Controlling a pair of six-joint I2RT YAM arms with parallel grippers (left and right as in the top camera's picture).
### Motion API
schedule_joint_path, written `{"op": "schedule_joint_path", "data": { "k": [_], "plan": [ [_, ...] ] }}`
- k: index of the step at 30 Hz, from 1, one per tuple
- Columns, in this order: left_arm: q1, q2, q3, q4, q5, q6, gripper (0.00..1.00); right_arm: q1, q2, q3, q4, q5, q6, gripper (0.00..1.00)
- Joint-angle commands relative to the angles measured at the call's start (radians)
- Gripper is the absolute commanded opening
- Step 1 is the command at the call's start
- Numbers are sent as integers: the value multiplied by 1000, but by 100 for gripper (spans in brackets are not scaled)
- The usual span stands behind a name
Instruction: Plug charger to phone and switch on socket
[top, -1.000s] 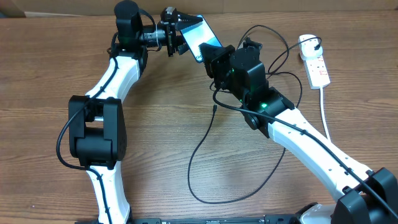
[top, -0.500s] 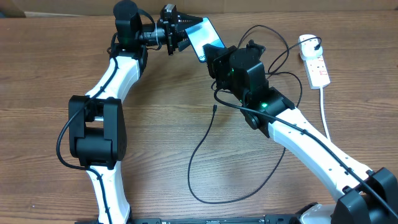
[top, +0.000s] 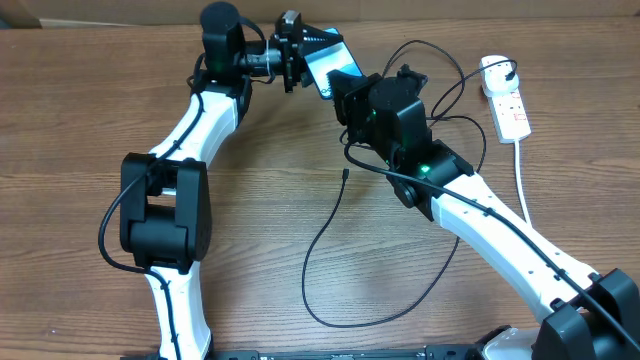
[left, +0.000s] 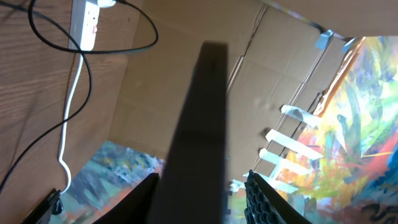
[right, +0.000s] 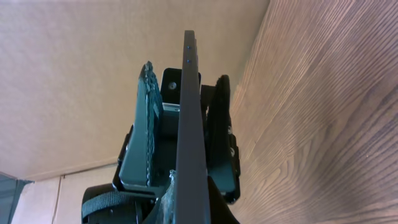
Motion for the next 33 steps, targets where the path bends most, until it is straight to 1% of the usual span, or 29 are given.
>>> {"op": "schedule_joint_path", "data": {
  "k": [1, 8, 19, 33],
  "plan": [
    [-4, -2, 17, 1, -10, 5, 39, 0, -3, 18, 16, 6, 3, 4],
    [4, -2, 17, 0, -10, 20, 37, -1, -3, 18, 10, 14, 3, 4],
    [22, -2, 17, -1, -6, 20, 38, -1, -3, 18, 15, 49, 2, 4],
    [28, -2, 17, -1, 5, 20, 37, -1, -3, 18, 40, 52, 2, 4]
  ]
}}
